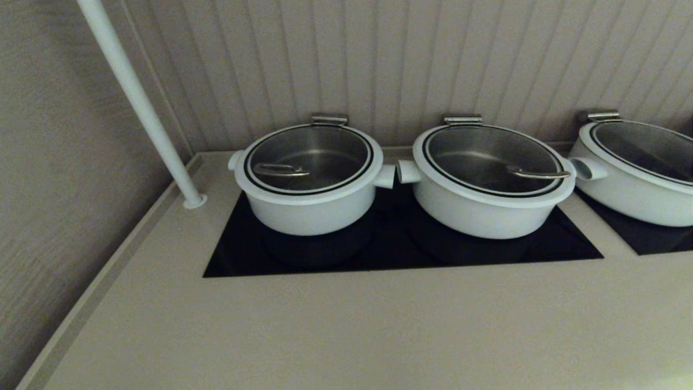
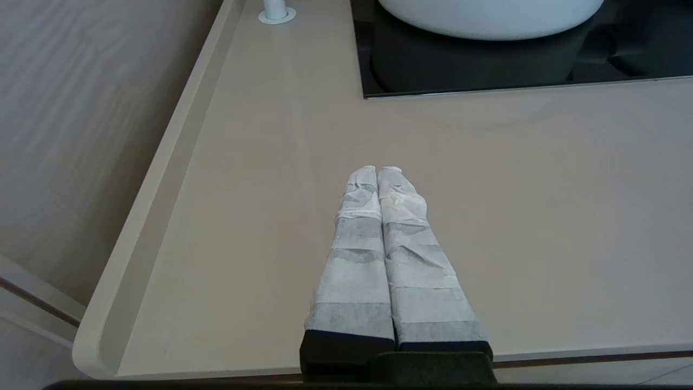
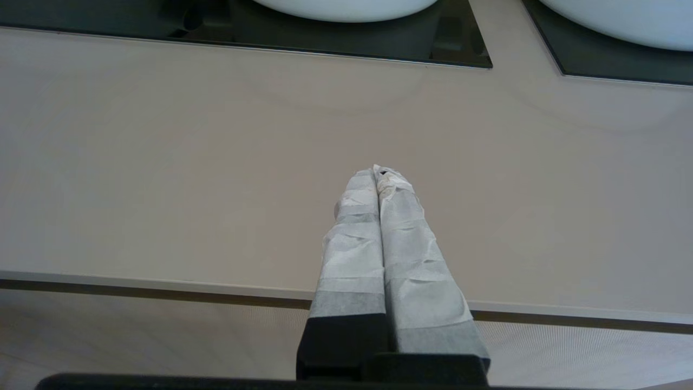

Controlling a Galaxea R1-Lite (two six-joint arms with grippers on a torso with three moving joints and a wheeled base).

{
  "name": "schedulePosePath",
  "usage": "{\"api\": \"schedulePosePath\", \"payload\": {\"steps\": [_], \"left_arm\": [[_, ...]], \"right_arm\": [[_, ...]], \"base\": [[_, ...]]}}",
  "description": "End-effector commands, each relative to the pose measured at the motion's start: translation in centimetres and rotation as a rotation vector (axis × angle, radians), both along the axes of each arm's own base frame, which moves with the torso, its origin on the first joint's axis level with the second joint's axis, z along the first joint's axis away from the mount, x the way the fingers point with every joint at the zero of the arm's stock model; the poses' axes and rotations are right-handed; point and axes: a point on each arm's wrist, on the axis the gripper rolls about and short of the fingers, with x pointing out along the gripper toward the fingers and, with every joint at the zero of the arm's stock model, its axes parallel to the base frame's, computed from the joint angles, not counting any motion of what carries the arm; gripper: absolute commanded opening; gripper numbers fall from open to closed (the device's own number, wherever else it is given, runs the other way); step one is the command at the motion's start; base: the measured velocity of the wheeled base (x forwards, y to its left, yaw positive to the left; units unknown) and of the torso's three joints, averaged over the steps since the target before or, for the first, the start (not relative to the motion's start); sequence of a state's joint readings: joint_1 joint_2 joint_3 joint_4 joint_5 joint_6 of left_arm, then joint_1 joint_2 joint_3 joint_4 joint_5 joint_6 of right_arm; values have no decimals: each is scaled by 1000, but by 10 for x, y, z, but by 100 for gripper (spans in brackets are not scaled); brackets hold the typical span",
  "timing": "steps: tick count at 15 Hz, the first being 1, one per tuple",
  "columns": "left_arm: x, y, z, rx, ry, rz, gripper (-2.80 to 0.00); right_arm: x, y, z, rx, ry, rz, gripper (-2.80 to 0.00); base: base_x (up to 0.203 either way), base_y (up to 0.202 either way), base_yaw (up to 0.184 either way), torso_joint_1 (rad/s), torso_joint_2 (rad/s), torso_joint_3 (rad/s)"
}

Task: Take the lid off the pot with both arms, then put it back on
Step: Open the food pot lid a small opening with the left arm

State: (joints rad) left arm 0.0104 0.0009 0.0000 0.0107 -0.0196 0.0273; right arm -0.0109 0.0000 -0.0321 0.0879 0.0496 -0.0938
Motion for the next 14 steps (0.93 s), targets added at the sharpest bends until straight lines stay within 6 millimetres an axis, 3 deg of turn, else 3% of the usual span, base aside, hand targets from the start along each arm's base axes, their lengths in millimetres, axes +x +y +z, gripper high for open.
{"api": "schedulePosePath", "payload": {"steps": [1,14], "left_arm": [[0,0,0,0,1,-1,-280],[0,0,0,32,-1,-5,-280]], "right_arm": [[0,0,0,-1,1,1,-280],[0,0,0,-1,0,1,-280]], "base": [[0,0,0,0,0,0],[0,0,0,0,0,0]]}}
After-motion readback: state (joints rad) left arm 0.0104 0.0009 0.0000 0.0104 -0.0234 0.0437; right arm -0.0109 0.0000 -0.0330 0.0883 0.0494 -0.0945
